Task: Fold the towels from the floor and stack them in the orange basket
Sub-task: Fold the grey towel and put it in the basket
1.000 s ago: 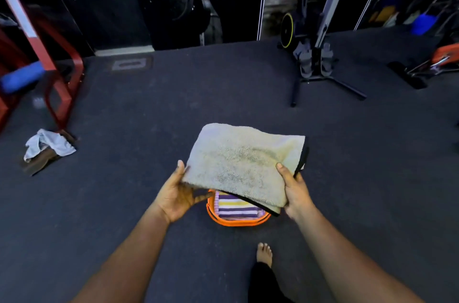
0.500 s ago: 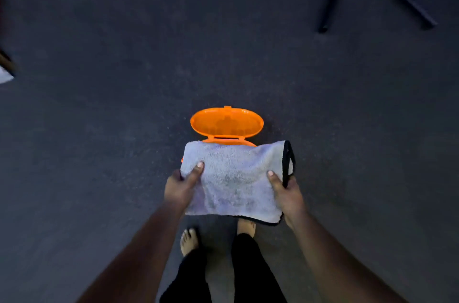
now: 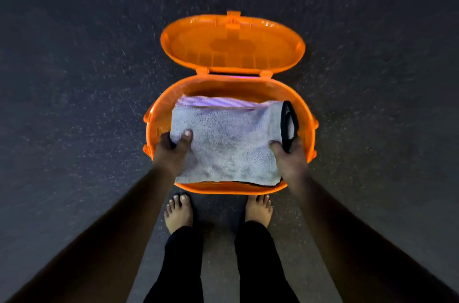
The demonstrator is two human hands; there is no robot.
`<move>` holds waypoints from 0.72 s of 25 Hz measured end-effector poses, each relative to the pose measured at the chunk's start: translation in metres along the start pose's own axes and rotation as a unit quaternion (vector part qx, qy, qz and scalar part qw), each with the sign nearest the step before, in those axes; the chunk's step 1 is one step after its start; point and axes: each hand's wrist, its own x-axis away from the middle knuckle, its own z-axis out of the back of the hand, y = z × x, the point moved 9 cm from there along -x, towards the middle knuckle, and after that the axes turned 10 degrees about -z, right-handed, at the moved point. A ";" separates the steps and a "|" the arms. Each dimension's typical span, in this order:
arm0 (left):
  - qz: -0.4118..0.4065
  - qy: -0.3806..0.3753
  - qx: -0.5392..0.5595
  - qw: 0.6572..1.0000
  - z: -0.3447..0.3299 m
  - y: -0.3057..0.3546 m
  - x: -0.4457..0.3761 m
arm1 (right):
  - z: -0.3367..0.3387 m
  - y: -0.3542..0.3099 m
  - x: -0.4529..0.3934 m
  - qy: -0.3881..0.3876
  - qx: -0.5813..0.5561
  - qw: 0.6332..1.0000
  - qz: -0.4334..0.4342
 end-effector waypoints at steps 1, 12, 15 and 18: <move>-0.045 -0.022 -0.077 0.996 -0.020 -0.022 -0.004 | -0.005 0.009 -0.006 0.021 0.018 1.000 -0.008; -0.485 -0.029 -0.434 0.758 -0.054 0.240 0.044 | -0.078 -0.047 0.029 0.116 0.517 0.782 0.328; -0.516 -0.023 -0.460 0.722 -0.083 0.231 0.006 | -0.089 -0.015 -0.028 0.122 0.528 0.796 0.269; -0.544 -0.002 -0.455 0.705 -0.102 0.218 -0.007 | -0.097 0.001 -0.056 0.134 0.531 0.802 0.237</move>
